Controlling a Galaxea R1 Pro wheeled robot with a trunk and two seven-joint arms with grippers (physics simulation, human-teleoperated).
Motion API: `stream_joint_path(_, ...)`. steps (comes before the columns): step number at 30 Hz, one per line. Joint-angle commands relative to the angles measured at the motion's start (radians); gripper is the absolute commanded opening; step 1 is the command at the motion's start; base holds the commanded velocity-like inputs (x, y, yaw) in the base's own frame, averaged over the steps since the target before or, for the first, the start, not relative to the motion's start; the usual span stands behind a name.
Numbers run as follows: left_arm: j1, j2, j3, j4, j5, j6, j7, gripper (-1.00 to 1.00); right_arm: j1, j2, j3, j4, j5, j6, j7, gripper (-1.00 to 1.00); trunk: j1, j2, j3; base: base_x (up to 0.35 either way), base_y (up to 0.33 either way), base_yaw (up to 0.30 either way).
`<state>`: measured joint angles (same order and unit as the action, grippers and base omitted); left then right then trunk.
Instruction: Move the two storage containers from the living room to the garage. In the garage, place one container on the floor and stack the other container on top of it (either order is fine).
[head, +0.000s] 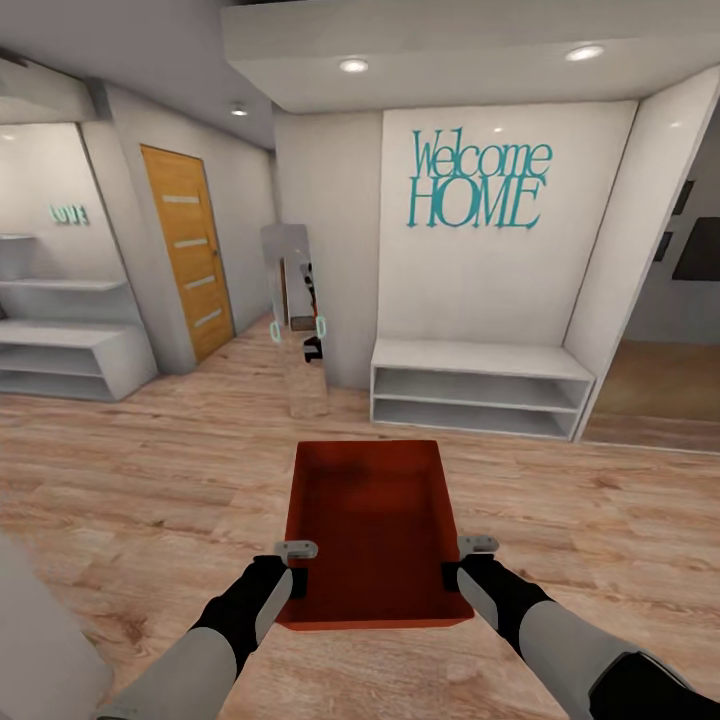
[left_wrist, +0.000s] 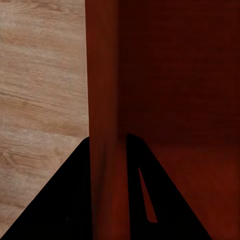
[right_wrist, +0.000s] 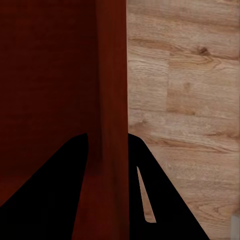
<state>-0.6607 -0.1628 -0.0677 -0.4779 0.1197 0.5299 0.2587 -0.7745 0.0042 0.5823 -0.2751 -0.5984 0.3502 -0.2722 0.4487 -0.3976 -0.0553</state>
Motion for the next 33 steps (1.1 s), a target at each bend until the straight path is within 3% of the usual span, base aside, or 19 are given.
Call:
stream_joint_path(1, 0.000, 0.002, -0.015, 0.051, 0.003, 0.009, 0.014, -1.00, -0.002, -0.001, 0.027, -0.007, -0.016, 0.000, 0.001, -1.00, 0.001, -0.002, -0.002, 0.322, 0.000, 0.000)
stream_joint_path(15, 0.000, 0.002, -0.015, 0.051, 0.003, 0.009, 0.014, -1.00, -0.002, 0.000, 0.027, -0.007, -0.016, 0.000, 0.001, -1.00, 0.001, -0.002, -0.002, 0.322, 0.000, 0.006)
stream_joint_path(33, 0.000, 0.002, -0.015, 0.051, 0.003, 0.009, 0.014, -1.00, -0.002, -0.001, 0.027, -0.007, -0.016, 0.000, 0.001, -1.00, 0.001, -0.002, -0.002, 0.322, 0.000, 0.252)
